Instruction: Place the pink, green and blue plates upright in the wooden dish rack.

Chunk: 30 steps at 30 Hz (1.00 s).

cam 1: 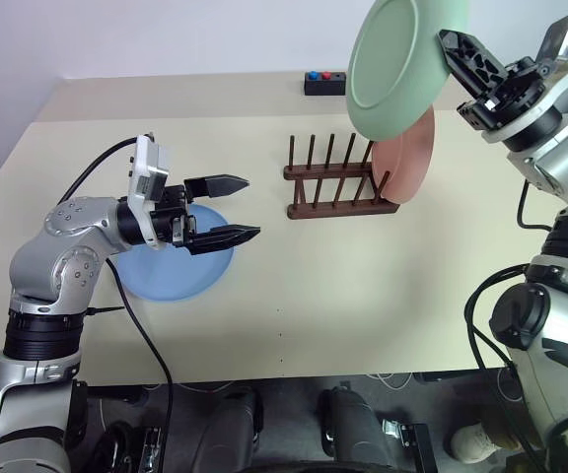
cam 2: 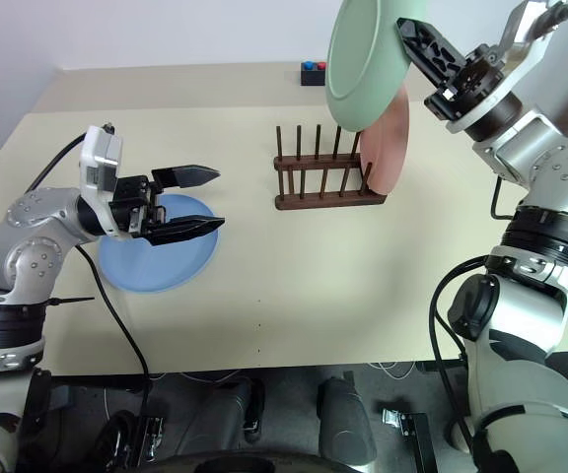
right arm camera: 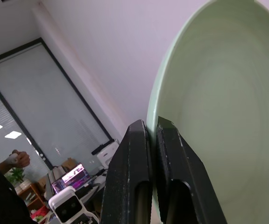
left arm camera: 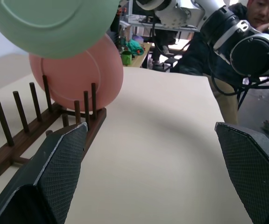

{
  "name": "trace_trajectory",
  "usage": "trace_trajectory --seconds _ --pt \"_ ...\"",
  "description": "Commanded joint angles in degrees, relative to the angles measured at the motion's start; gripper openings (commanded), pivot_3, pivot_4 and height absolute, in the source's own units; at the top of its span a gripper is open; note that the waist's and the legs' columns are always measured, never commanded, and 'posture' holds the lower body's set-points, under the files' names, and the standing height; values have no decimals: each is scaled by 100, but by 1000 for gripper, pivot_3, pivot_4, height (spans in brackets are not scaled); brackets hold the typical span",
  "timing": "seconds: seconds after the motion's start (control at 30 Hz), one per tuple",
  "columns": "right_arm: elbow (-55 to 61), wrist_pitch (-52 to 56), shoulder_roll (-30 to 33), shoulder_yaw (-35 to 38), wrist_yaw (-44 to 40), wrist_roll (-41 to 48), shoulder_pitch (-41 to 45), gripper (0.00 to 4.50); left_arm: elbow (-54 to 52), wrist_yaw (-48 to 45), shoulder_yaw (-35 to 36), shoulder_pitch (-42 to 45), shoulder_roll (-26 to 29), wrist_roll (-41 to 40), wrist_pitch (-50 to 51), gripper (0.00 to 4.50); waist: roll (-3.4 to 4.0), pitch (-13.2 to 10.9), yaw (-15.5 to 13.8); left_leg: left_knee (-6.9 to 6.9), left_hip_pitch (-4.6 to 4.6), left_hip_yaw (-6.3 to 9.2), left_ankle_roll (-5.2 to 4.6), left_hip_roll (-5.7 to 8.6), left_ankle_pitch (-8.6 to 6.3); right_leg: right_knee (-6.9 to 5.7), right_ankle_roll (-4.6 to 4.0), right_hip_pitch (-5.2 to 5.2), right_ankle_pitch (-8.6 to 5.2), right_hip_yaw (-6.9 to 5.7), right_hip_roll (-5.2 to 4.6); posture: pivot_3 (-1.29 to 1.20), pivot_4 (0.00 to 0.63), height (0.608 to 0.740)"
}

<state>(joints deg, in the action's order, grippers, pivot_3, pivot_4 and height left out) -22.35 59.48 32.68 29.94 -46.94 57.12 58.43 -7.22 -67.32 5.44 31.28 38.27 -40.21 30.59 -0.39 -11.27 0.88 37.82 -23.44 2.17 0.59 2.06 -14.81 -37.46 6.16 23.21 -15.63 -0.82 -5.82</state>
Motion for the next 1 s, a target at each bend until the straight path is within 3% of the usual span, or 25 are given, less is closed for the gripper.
trace_trajectory --seconds 0.03,0.43,1.0 --pt "428 -112 -4 -90 -27 55 -153 48 -180 -6 177 34 67 -118 -28 4500 0 0 -7 0 0 -3 -1 0 -1 0 2 0 1 2 0 0 150 740" --pt "714 -255 -192 -198 182 167 -549 48 -150 29 232 76 52 -199 23 4500 0 0 3 2 2 -28 -9 -1 -5 0 15 11 8 29 1 0 150 740" --pt "594 -686 -116 -643 -68 -338 -905 48 -160 69 213 56 82 -272 84 4500 -1 1 0 2 2 -33 -12 -1 -7 1 17 13 9 34 2 0 150 740"
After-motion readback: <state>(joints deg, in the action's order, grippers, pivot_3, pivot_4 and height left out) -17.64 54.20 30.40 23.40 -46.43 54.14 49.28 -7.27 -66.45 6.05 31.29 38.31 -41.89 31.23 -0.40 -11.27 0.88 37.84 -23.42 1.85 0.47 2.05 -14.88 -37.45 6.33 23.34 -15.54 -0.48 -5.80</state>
